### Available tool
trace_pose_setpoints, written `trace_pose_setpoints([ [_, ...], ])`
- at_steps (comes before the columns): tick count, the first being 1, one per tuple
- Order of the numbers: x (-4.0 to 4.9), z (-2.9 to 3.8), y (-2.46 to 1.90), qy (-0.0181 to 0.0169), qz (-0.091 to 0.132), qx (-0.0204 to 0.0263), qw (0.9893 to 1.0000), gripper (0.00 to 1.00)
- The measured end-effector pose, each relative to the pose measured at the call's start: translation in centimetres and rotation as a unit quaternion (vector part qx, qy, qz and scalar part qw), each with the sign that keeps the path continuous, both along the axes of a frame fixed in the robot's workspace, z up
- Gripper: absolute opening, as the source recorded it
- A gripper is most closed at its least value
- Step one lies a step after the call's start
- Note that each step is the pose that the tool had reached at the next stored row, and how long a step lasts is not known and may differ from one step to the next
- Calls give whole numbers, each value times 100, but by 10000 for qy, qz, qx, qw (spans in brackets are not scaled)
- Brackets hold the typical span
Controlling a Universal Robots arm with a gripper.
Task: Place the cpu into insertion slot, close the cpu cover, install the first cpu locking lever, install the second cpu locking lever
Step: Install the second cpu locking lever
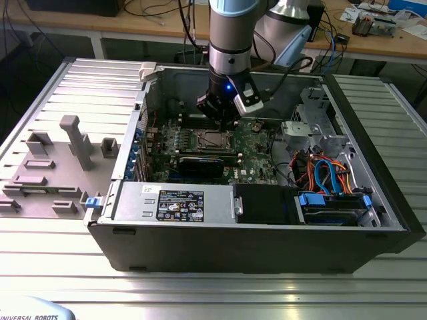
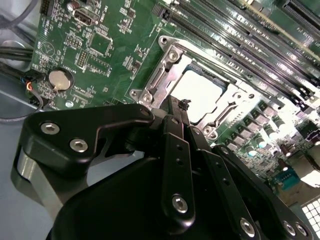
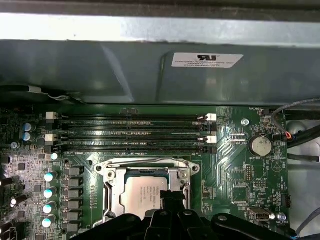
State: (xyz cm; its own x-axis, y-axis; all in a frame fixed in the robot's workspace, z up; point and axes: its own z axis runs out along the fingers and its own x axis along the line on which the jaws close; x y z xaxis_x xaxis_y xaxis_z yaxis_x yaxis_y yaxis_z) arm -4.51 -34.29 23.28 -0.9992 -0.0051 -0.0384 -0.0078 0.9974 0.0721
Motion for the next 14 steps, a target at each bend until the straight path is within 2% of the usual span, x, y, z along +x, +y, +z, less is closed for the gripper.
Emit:
trace_pose_setpoints([
  [5, 0, 104, 0, 0, 1, -2, 10000, 11],
  [14, 1, 105, -14, -1, 1, -2, 10000, 11],
])
